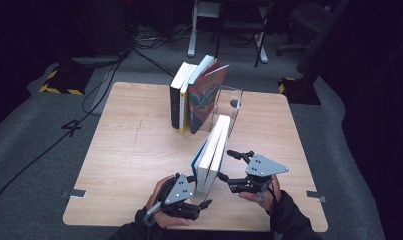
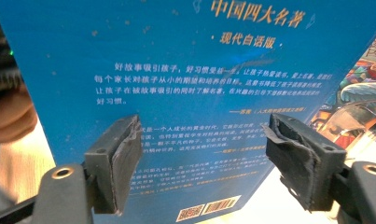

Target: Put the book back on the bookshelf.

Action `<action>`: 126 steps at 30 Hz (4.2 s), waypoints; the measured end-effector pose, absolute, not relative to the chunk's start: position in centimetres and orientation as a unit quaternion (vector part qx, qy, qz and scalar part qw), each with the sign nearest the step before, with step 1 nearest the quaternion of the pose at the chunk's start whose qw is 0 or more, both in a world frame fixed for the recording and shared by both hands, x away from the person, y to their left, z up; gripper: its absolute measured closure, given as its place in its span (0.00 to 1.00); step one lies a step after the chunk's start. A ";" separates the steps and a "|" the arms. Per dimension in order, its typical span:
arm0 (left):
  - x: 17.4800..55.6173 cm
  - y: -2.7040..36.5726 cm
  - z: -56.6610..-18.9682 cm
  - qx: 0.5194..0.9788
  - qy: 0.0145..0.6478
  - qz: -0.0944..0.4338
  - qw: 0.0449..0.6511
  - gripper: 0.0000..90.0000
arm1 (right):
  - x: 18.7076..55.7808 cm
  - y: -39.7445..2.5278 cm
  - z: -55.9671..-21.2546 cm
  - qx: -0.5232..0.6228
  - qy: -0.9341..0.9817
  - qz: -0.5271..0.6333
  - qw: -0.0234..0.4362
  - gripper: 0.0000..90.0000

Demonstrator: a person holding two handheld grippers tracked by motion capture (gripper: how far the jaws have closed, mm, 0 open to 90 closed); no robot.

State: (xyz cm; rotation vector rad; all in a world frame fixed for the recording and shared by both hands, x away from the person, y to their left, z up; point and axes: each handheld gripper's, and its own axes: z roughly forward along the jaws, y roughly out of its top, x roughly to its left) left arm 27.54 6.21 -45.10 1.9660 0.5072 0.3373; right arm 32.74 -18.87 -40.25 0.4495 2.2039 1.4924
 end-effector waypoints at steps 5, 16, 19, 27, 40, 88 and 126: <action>27.6 5.2 -46.2 0.800 0.257 0.162 0.518 0.25 | 32.9 -18.8 -40.7 0.168 0.797 0.539 0.216 0.30; 27.8 4.6 -46.7 0.777 0.299 0.217 0.510 0.44 | 33.5 -18.5 -41.3 0.174 0.800 0.528 0.225 0.30; 27.8 5.2 -46.5 0.783 0.292 0.222 0.502 0.56 | 33.8 -18.9 -41.3 0.178 0.800 0.524 0.231 0.31; 29.2 8.5 -46.1 0.808 0.256 0.165 0.504 0.66 | 34.8 -20.9 -41.5 0.202 0.797 0.518 0.237 0.30; 29.6 12.7 -45.5 0.841 0.185 0.082 0.501 0.66 | 35.3 -21.6 -41.8 0.185 0.805 0.528 0.198 0.28; 31.6 14.3 -45.6 0.840 0.214 0.150 0.476 0.35 | 32.3 -17.0 -38.8 0.053 0.839 0.529 0.115 0.61; 33.0 12.0 -45.7 0.827 0.215 0.193 0.482 0.28 | 32.4 -15.4 -34.3 0.152 0.863 0.464 0.128 0.60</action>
